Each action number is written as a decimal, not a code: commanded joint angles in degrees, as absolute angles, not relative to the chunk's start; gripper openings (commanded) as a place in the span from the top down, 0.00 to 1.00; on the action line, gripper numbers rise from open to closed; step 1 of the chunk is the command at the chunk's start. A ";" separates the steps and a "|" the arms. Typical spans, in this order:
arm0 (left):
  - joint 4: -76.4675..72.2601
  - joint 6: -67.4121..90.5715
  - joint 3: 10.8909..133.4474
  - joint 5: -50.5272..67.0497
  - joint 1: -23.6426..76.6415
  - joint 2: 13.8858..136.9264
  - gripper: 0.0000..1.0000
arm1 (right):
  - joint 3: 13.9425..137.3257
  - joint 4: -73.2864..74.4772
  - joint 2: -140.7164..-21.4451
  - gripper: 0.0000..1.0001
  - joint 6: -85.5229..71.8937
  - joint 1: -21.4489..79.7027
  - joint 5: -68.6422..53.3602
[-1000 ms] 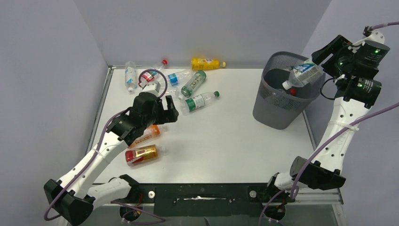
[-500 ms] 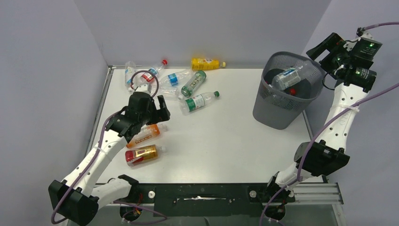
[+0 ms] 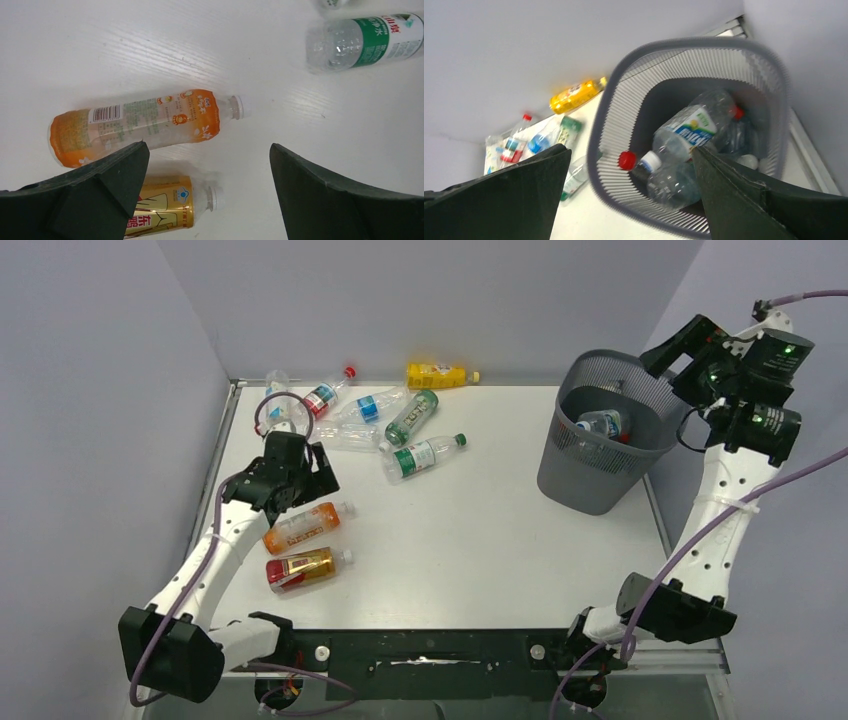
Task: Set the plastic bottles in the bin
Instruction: Place the plastic bottle in the trash bin, then pick up the plastic bottle at the center of the board.
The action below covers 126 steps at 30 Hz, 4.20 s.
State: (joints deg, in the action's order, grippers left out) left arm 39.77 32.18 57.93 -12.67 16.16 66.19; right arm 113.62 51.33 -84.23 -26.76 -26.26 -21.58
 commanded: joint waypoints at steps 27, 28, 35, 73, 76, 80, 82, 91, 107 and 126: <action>24.41 25.70 64.92 -1.60 21.73 77.12 0.05 | 92.57 47.71 -69.35 0.02 -30.34 17.86 -6.68; 23.78 23.81 66.16 -2.40 23.38 78.80 0.05 | 92.20 47.72 -69.11 0.02 -30.59 18.37 -6.46; 14.61 12.48 73.27 -1.98 29.15 88.99 0.05 | 89.54 49.17 -66.59 0.02 -31.68 20.94 -4.44; 7.73 -6.67 79.49 -1.32 31.46 114.96 0.12 | 83.67 50.90 -63.31 0.02 -32.47 21.76 -3.62; 8.21 -5.38 79.36 -1.14 31.63 114.67 0.25 | 83.67 50.97 -63.11 0.02 -32.65 21.79 -3.55; 9.97 -3.16 79.40 -0.26 31.82 113.25 0.45 | 83.97 51.27 -62.88 0.02 -32.78 21.72 -3.49; 9.95 -2.16 78.70 0.09 32.18 111.15 0.48 | 84.30 51.68 -62.76 0.02 -32.78 21.71 -3.24; 12.84 1.88 82.07 4.57 33.46 100.36 0.50 | 88.33 53.92 -61.13 0.02 -32.72 21.77 -1.05; 5.20 21.27 98.05 19.55 34.60 93.96 0.50 | 92.88 51.49 -51.35 0.02 -35.96 21.74 7.04; -26.17 53.22 120.09 26.63 43.60 118.87 0.51 | 92.45 45.09 -43.04 0.02 -34.62 21.57 3.50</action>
State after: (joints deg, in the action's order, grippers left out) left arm -14.94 44.88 112.64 25.08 41.93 114.17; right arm 90.06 47.33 -43.70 -36.21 21.47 4.05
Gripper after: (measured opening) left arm 0.590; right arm 0.980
